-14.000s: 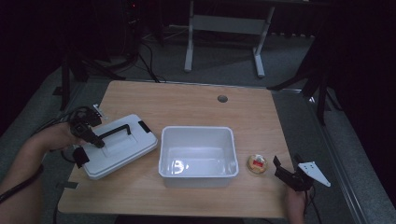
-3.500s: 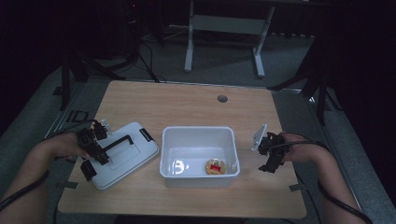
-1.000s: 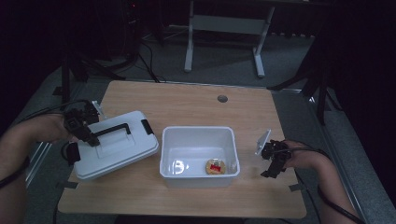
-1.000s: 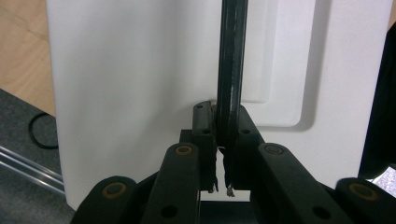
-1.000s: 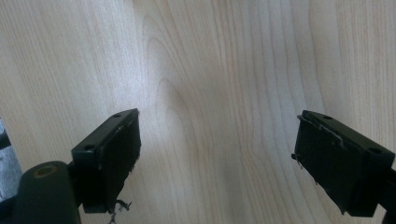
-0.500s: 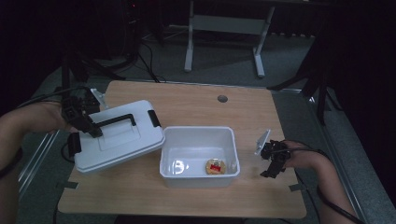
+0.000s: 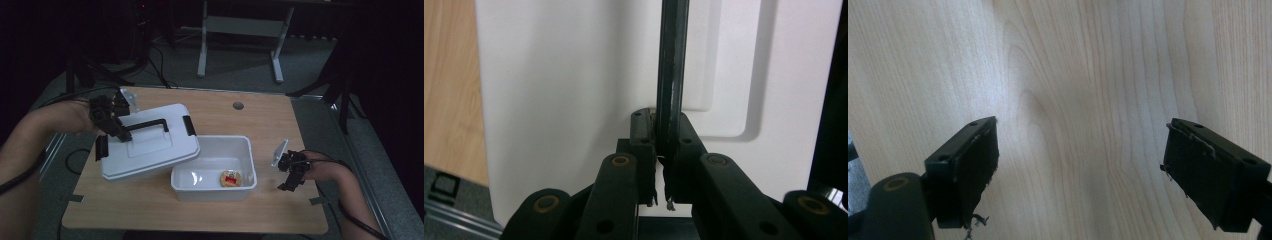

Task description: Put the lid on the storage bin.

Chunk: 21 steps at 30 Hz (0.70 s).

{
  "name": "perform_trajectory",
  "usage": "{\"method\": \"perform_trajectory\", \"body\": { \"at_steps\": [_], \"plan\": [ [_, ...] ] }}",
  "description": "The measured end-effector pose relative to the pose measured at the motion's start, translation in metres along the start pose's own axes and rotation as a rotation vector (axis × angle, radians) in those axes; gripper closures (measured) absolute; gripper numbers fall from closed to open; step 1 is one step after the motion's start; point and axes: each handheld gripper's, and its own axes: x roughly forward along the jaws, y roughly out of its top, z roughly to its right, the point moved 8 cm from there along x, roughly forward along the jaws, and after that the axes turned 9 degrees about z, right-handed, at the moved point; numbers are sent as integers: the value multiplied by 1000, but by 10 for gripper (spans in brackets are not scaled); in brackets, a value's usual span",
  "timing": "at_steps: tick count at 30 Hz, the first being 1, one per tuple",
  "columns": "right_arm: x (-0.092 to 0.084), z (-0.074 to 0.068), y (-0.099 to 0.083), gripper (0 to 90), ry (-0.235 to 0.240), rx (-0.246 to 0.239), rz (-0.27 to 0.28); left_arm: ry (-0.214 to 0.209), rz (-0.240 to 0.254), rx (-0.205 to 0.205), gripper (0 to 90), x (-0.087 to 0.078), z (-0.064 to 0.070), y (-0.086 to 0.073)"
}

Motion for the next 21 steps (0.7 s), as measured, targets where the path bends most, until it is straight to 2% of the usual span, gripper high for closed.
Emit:
{"method": "perform_trajectory", "body": {
  "at_steps": [6,10,21],
  "plan": [
    [0,0,2,143,-6,-2,2,-24,5,47,831,13,5,29],
    [0,-1,3,143,-3,-5,4,-47,-10,98,832,20,10,46],
    [0,-1,5,143,0,-9,7,-81,8,194,831,37,26,93]
  ]
}}
